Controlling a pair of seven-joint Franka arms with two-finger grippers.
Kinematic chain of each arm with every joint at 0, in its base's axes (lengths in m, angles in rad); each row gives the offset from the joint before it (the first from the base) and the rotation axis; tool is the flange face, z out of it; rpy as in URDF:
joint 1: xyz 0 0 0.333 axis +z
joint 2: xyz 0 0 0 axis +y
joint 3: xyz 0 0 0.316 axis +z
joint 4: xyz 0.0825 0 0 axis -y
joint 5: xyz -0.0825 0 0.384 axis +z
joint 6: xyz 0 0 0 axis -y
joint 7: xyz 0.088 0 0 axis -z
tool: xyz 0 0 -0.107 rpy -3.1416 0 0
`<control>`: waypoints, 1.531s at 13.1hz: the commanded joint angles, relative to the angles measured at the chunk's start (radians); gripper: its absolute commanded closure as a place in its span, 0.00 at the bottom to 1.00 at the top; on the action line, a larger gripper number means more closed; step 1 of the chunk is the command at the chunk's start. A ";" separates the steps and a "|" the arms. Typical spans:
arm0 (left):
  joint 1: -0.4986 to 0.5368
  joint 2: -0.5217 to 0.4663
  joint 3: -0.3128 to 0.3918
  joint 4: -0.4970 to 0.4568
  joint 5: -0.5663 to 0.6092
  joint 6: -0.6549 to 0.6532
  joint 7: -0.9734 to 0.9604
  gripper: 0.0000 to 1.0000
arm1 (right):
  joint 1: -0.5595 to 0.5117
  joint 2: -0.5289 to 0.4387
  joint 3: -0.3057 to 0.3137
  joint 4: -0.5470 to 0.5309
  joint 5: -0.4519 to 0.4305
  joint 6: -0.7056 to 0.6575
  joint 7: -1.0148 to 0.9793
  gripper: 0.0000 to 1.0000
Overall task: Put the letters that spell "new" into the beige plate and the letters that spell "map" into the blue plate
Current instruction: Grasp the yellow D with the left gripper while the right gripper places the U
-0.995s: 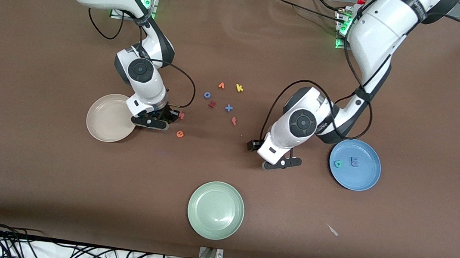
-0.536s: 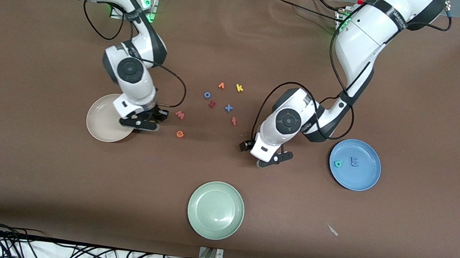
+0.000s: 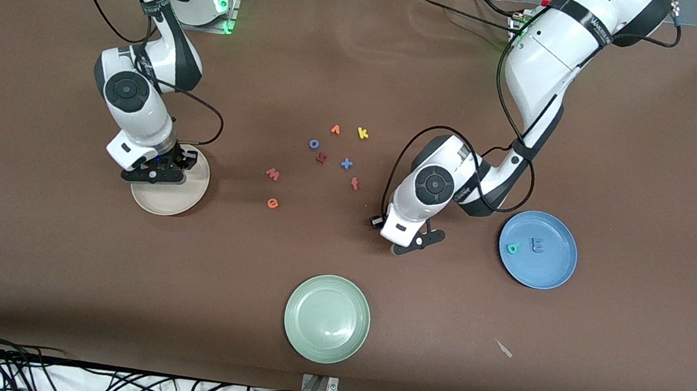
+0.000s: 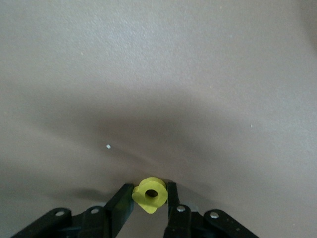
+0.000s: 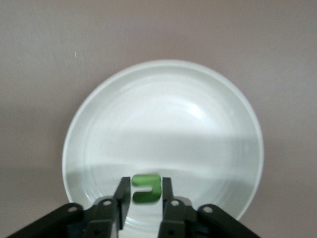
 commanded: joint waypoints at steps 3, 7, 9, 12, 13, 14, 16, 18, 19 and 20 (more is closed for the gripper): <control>-0.004 -0.004 0.032 0.022 0.032 -0.045 -0.016 0.87 | 0.002 -0.014 0.133 0.000 0.003 0.009 0.253 0.21; 0.041 -0.063 0.038 0.062 0.142 -0.227 0.017 0.87 | 0.034 0.091 0.253 0.174 0.004 -0.091 0.508 0.21; 0.075 -0.083 0.040 0.096 0.144 -0.350 0.170 0.87 | 0.087 0.141 0.254 0.210 0.001 -0.085 0.600 0.21; 0.169 -0.125 0.043 0.081 0.168 -0.478 0.423 0.87 | 0.130 0.187 0.252 0.211 -0.010 -0.035 0.646 0.21; 0.204 -0.136 0.040 0.079 0.194 -0.513 0.529 0.86 | 0.130 0.198 0.251 0.211 -0.011 -0.027 0.646 0.21; 0.242 -0.142 0.040 0.069 0.196 -0.536 0.632 0.86 | 0.130 0.200 0.251 0.211 -0.014 -0.024 0.646 0.21; 0.334 -0.162 0.034 0.015 0.193 -0.539 0.824 0.86 | 0.129 0.212 0.246 0.210 -0.048 -0.024 0.648 0.21; 0.423 -0.170 0.032 -0.039 0.194 -0.529 0.976 0.85 | 0.129 0.224 0.243 0.211 -0.063 -0.010 0.648 0.21; 0.436 -0.170 0.031 -0.053 0.194 -0.524 1.002 0.80 | 0.130 0.229 0.232 0.210 -0.063 0.005 0.648 0.21; 0.436 -0.172 0.031 -0.065 0.194 -0.521 1.001 0.66 | 0.129 0.238 0.231 0.208 -0.066 0.015 0.648 0.21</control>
